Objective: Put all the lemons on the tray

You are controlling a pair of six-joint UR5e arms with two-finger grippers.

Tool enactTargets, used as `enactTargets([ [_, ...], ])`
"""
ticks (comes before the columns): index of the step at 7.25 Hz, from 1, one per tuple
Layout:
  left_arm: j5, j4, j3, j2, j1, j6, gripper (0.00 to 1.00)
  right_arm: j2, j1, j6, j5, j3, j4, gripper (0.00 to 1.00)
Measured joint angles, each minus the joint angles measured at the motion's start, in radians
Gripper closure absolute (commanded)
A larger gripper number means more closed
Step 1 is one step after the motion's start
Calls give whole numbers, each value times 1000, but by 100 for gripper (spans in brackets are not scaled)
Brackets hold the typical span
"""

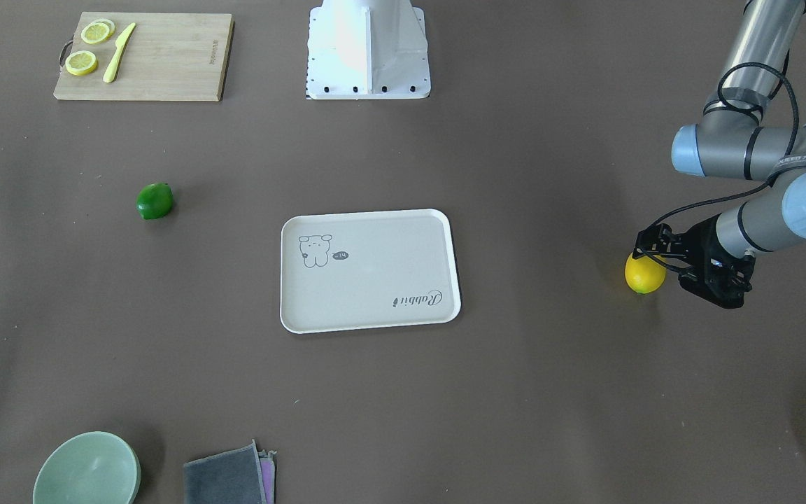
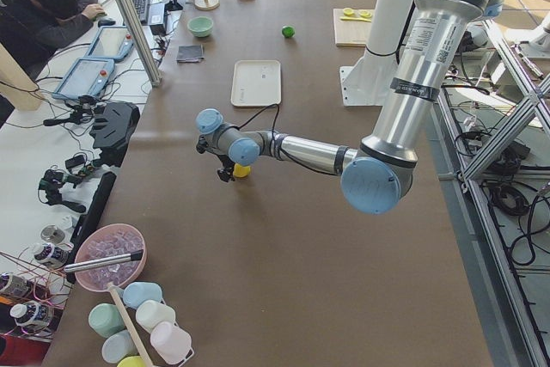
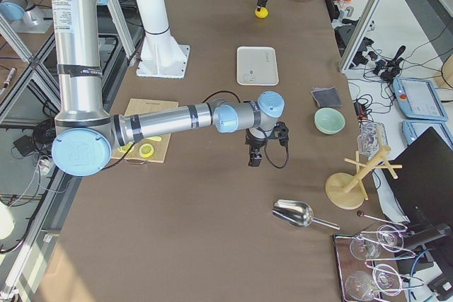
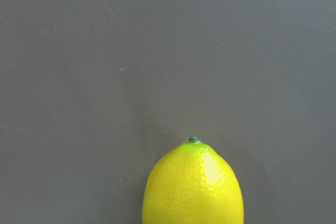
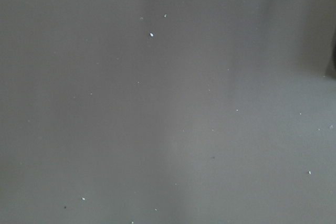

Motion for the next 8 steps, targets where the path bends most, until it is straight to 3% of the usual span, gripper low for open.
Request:
enactTargets([
  [3,-6,-56,27,-3,19,-55,4,0,-2,-1,0,0,0,0],
  [4,-7,-80,29,-5,29,-91,49,0,-2,-1,-1,-1,0,0],
  [5,-7,-94,28,-7,38,-116,82,0,-2,-1,-1,-1,0,0],
  [6,-8,-100,24,-10,41,-130,100,0,-3,-1,-2,-2,0,0],
  [8,-62,-117,9,-25,41,-241,100,0,-3,0,-2,-2,0,0],
])
